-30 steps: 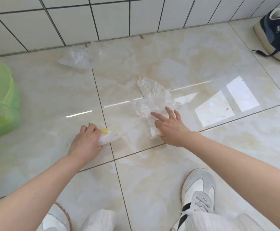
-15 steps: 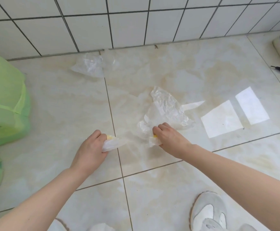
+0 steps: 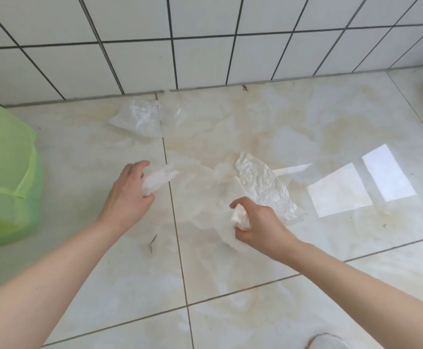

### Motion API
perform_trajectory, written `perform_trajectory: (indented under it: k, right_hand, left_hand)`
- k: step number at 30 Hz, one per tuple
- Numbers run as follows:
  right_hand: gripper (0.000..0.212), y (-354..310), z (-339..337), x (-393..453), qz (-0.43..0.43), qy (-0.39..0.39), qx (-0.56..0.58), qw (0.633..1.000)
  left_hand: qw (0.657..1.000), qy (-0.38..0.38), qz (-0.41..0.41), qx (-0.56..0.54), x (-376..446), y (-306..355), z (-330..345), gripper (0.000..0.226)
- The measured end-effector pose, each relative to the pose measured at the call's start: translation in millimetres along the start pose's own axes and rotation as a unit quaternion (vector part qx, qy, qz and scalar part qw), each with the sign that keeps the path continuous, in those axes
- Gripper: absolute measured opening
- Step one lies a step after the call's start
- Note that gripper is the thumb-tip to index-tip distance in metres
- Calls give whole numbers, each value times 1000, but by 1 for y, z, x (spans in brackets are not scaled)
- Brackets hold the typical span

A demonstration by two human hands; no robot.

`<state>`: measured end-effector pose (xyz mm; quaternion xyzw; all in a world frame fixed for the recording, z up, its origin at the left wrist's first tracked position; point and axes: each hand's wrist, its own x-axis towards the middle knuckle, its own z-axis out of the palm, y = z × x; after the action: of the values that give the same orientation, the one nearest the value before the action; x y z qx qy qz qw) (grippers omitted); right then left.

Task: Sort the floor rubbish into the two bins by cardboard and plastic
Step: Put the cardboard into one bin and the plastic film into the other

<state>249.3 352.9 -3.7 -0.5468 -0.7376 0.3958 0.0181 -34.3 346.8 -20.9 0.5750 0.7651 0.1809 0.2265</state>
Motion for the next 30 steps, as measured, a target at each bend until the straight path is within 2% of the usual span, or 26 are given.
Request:
perform_trajectory:
  k: [6,10,15,18,23,30]
  right_hand:
    - [90,23,-22,12,169,3,47,984]
    - [99,36,-25,20,240,1,60,969]
    - [90,42,-23,25,250,13,61,966]
    - [81,40,-21,28,230,17,9,973]
    - [53,35,-21,33,214,29,-99,971]
    - [27,28,-20,40,184,50,-205,960]
  left_hand:
    - [995,-58,46,60,73,4,-8,85]
    - [993,-75,22,85,112,12,-7,93]
    - [978,-152,-34,137,143,12,2,102]
    - [966,-186,-25,179,145,8,8,97]
    - [963,-113,17,245,129,11,11,74]
    - [972,-105,-8,211,103,1,10,45]
